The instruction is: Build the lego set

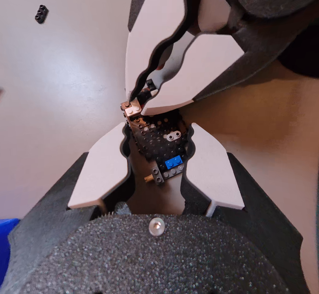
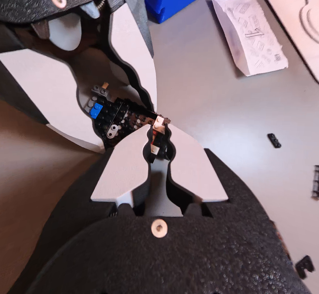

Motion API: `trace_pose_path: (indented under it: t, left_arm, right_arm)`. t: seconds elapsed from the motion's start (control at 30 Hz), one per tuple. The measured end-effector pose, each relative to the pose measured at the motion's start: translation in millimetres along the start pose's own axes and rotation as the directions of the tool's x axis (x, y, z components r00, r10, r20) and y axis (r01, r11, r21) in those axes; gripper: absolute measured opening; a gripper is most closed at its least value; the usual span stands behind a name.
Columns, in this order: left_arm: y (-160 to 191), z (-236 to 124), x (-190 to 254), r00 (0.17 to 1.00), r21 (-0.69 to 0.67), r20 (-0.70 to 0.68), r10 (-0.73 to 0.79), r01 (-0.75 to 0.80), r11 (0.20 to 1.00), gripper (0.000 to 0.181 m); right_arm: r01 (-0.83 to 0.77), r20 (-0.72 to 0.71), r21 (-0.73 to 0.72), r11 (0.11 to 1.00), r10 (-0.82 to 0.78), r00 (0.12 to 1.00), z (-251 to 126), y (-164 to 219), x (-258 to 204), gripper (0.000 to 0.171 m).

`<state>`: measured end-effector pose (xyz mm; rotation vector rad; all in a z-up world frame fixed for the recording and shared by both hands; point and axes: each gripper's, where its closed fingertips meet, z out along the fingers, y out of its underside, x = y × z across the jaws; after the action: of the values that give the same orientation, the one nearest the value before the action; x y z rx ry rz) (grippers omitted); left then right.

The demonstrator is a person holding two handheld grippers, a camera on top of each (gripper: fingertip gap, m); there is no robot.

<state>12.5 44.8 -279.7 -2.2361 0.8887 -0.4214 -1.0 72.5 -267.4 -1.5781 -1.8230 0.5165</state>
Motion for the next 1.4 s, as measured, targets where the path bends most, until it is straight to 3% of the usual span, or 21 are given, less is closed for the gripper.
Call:
trace_pose_path:
  t: [0.03, 0.17, 0.23, 0.33, 0.47, 0.63, 0.73, 1.27, 1.4]
  left_arm:
    - [0, 0, -2, 1.0, -0.001, 0.009, -0.006, 0.006, 1.0, 0.064]
    - [0, -1, -3, 1.0, 0.004, -0.001, -0.005, 0.005, 1.0, 0.064]
    - [1, -1, -3, 1.0, 0.007, -0.002, -0.004, 0.004, 1.0, 0.064]
    - [0, -1, -3, 1.0, 0.009, 0.0, -0.005, 0.005, 1.0, 0.064]
    - [0, -1, -3, 1.0, 0.014, 0.013, -0.004, 0.004, 1.0, 0.064]
    - [0, -1, -4, 0.999, 0.015, 0.037, -0.014, 0.013, 1.0, 0.064]
    - [0, -1, -6, 0.998, 0.015, 0.055, -0.028, 0.027, 1.0, 0.064]
    - [-1, 1, -10, 0.995, 0.022, 0.08, -0.064, 0.063, 0.998, 0.064]
    - [-2, 1, -13, 0.993, 0.032, 0.084, -0.077, 0.075, 0.997, 0.064]
  right_arm:
    - [0.017, 0.028, 0.054, 0.998, -0.019, 0.999, -2, -8, -6, 0.0]
    - [0.043, 0.031, 0.112, 0.993, -0.047, 0.998, -10, -19, -8, 0.0]
    - [-0.02, 0.05, 0.152, 0.988, 0.013, 0.999, -17, -20, 0, 0.0]
    - [-0.106, 0.112, 0.12, 0.987, 0.093, 0.989, -20, -11, 5, 0.001]
    - [-0.136, 0.122, 0.036, 0.99, 0.131, 0.984, -6, 0, 0, 0.022]
    - [-0.227, 0.117, 0.011, 0.974, 0.224, 0.967, 2, 3, 5, 0.009]
    - [-0.261, 0.126, -0.007, 0.965, 0.26, 0.957, 4, 0, 4, 0.015]
    - [-0.199, -0.019, -0.014, 0.98, 0.199, 0.98, 13, -3, 9, 0.017]
    - [-0.113, -0.122, -0.001, 0.994, 0.112, 0.986, 12, -5, 12, 0.016]
